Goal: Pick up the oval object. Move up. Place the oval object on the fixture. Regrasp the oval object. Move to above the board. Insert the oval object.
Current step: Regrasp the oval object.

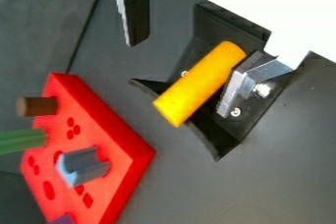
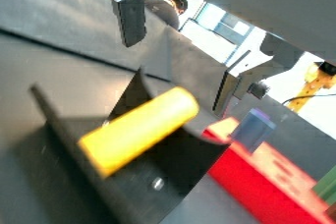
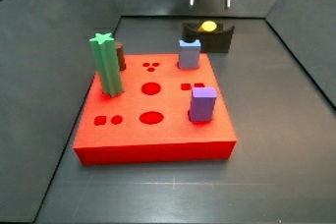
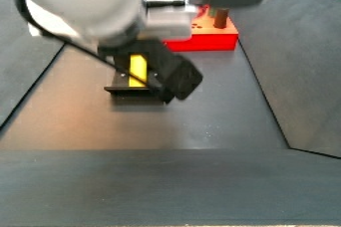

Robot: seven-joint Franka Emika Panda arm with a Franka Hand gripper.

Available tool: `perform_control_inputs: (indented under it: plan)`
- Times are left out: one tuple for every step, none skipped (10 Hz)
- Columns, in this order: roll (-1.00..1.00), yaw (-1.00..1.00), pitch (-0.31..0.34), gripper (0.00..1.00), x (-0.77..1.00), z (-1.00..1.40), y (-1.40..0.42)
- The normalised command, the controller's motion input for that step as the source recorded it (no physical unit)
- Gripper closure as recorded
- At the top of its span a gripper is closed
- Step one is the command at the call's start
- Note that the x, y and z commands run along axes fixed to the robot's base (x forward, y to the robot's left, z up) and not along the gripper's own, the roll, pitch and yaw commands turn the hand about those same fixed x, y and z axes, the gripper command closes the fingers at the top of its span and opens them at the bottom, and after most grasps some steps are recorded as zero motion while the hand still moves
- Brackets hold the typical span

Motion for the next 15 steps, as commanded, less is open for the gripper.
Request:
perform_control_inputs:
  plan:
    - [0.05,-0.03,0.067,0.00,-0.03,0.32,0.00]
    - [0.05,-0.03,0.065,0.00,-0.03,0.20,0.00]
    - [1.00,0.00,0.053,0.00,-0.07,0.94,-1.00]
    - [1.00,0.00,0.050,0.00,-0.07,0.93,-1.00]
    - [1.00,0.00,0.038,0.00,-0.10,0.92,-1.00]
    - [1.00,0.00,0.029,0.00,-0.13,0.88,-1.00]
    - [1.00,0.00,0.023,0.00,-0.13,0.72,-0.90]
    - [1.00,0.00,0.018,0.00,-0.09,0.44,-0.69]
    - [1.00,0.00,0.015,0.00,-0.07,0.21,-0.52]
    - [1.00,0.00,0.011,0.00,-0.05,0.03,-0.34]
    - [1.00,0.00,0.009,0.00,-0.03,0.01,-0.15]
    - [1.00,0.00,0.006,0.00,-0.05,0.05,-0.01]
    - [1.00,0.00,0.001,0.00,-0.04,0.02,-0.03]
    - [1.00,0.00,-0.007,0.00,-0.04,0.01,-0.04]
    - [1.00,0.00,-0.011,0.00,-0.05,0.01,-0.03]
